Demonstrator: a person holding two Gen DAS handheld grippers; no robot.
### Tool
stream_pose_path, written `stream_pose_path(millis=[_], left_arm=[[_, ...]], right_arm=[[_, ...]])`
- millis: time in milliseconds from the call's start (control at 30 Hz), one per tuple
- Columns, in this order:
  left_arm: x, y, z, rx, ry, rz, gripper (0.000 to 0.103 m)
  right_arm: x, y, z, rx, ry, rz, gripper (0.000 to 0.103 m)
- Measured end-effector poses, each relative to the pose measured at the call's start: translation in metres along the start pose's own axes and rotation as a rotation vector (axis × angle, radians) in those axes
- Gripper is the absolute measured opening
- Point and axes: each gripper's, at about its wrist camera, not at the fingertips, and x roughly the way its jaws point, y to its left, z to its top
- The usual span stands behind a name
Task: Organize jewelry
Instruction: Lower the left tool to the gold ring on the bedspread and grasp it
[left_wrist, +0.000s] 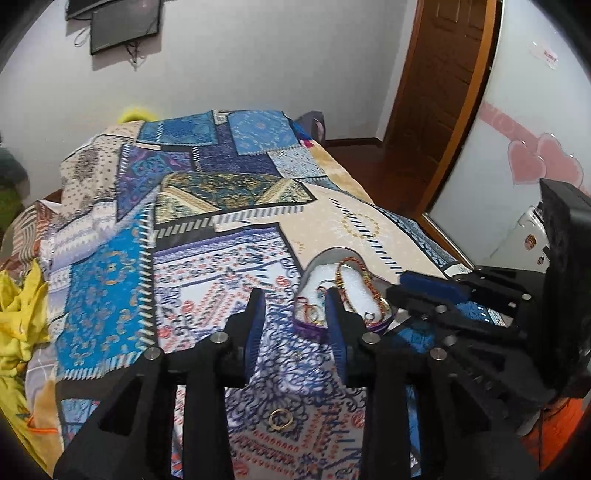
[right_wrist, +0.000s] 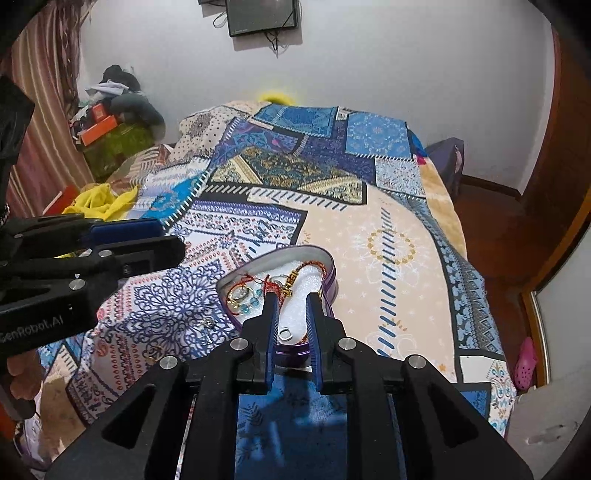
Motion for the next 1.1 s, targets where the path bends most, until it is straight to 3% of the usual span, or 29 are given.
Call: stream_pose_path(millis=[267, 733, 1100], left_arm=[[-0.020, 0.015, -0.021, -0.025, 0.011, 0.034, 0.040], [0.001, 0.018, -0.087, -0.057, 0.155, -0.012, 0.040], [0.019, -0.003, -0.099, 0.020, 0.176, 0.015, 0.037]], right_arm=[[-0.023, 0.016, -0.001, -0.022, -0.048, -0.016, 0.030], [-0.021, 0.034, -0.025, -0.046, -0.012, 0.021, 0.030], [-0.017, 0.035, -0.039, -0.031, 0.001, 0.034, 0.030]])
